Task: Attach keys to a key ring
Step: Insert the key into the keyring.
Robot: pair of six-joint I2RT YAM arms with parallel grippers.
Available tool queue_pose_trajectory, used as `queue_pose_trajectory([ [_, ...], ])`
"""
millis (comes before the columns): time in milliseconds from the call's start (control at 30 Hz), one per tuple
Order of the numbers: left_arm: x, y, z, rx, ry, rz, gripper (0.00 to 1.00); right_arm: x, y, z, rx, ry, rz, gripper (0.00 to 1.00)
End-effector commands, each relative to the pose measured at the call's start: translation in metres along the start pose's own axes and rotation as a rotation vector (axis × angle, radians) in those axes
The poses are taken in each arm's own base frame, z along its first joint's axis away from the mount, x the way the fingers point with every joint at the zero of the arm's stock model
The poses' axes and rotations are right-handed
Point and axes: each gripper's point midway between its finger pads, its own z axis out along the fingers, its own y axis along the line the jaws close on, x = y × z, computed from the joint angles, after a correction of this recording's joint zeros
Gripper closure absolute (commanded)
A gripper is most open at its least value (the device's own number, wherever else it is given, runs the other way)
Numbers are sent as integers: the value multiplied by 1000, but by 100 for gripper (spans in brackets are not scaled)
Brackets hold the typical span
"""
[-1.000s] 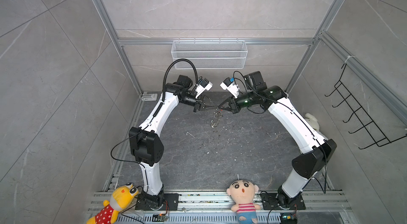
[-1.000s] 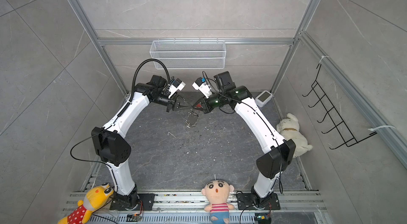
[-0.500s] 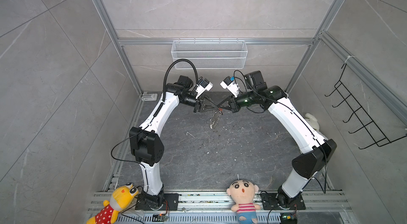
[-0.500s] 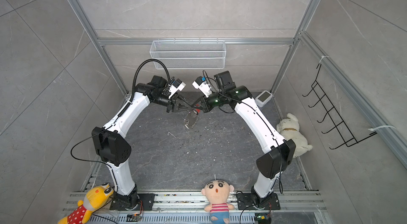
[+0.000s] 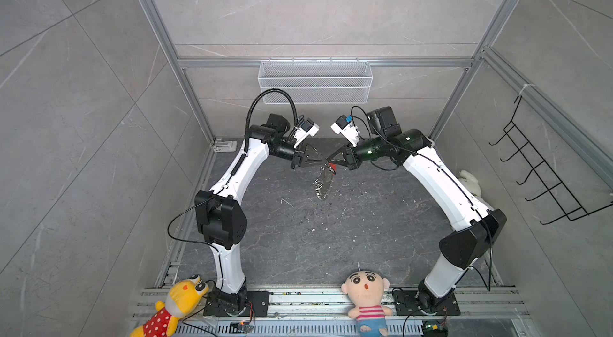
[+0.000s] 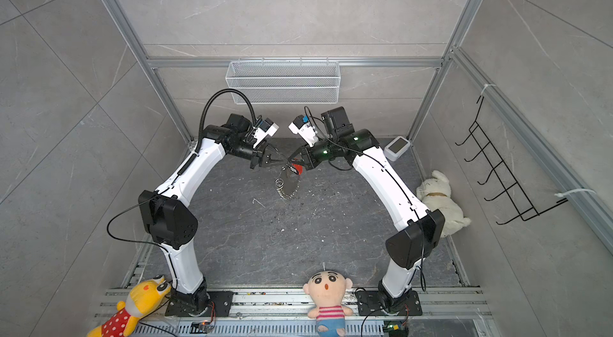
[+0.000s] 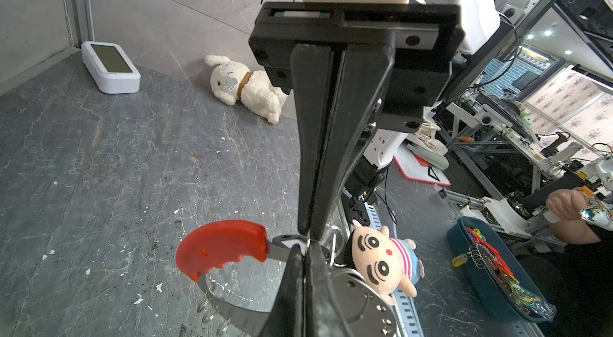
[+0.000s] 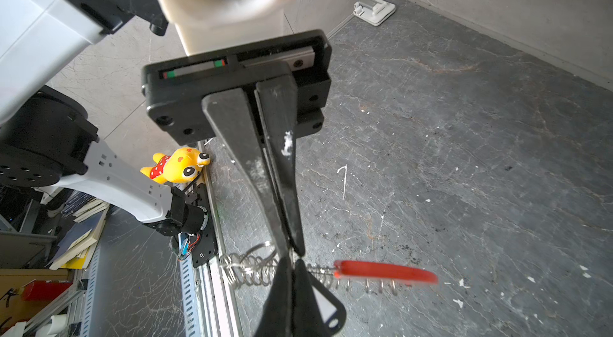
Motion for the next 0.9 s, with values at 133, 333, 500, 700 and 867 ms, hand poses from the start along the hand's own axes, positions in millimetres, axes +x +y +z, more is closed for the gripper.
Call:
queue_pose_trajectory([
  [133,-13,-16,9,57,-70,61,100,-14,-16,-9,150,-92,-2,96],
  [333,-12,-5,11,-23,-172,149,100,-15,-16,-11,161,-126,6,92],
  [500,-16,2,13,-20,-163,83,100,-16,-21,-16,199,-139,8,88],
  [700,-20,14,10,-143,-211,97,100,-8,-44,-53,391,-244,30,72],
  [867,-26,13,8,-192,-281,163,100,8,-40,-60,381,-285,19,68],
])
